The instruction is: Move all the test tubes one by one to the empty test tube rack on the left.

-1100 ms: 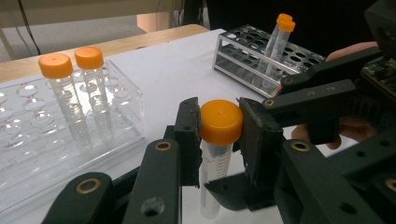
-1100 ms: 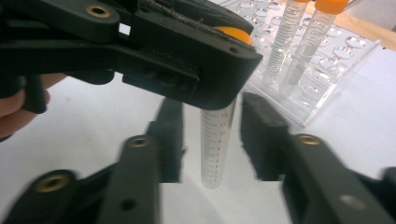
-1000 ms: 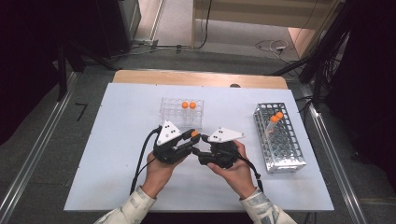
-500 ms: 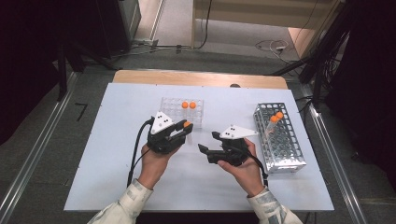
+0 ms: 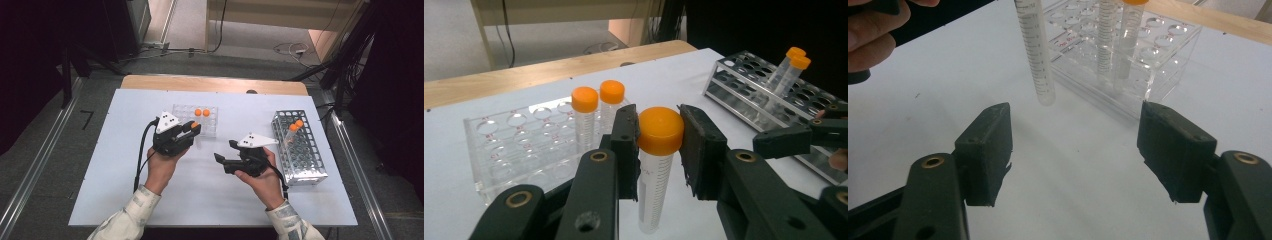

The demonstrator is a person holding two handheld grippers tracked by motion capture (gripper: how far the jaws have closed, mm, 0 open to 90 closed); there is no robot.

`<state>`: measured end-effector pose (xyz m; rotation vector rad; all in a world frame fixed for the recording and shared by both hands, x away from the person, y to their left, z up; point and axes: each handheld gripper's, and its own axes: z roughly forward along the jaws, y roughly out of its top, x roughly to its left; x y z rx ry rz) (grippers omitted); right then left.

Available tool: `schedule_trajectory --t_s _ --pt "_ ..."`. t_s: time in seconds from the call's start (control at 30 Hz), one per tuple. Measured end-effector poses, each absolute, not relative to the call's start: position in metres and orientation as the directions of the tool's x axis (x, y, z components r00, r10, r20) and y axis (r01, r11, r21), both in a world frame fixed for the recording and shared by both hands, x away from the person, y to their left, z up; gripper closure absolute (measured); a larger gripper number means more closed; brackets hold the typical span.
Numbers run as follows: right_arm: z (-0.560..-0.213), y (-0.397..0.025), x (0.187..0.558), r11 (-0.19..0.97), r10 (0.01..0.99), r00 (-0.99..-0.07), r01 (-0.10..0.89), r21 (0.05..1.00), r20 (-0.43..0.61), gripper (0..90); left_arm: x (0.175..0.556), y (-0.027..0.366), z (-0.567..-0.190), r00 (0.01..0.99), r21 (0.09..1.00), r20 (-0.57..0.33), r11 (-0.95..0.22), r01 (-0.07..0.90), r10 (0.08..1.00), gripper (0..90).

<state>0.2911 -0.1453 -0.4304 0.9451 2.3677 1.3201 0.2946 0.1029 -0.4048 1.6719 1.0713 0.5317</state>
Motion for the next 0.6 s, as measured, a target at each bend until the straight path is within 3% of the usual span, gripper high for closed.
schedule_trajectory --t_s 0.17,0.4,0.6 --pt "-0.432 -0.147 0.294 0.368 0.667 -0.741 0.421 0.829 0.08 26.6 0.299 0.108 -0.402 0.491 0.915 -0.164 -0.054 0.4 0.856 70.0" --pt "-0.434 -0.148 0.296 0.37 0.682 -0.728 0.431 0.823 0.074 16.8 0.302 0.111 -0.399 0.478 0.917 -0.158 -0.052 0.396 0.864 70.0" --pt "-0.435 -0.148 0.297 0.371 0.687 -0.723 0.437 0.819 0.075 15.9 0.308 0.115 -0.393 0.461 0.918 -0.149 -0.051 0.392 0.875 70.0"
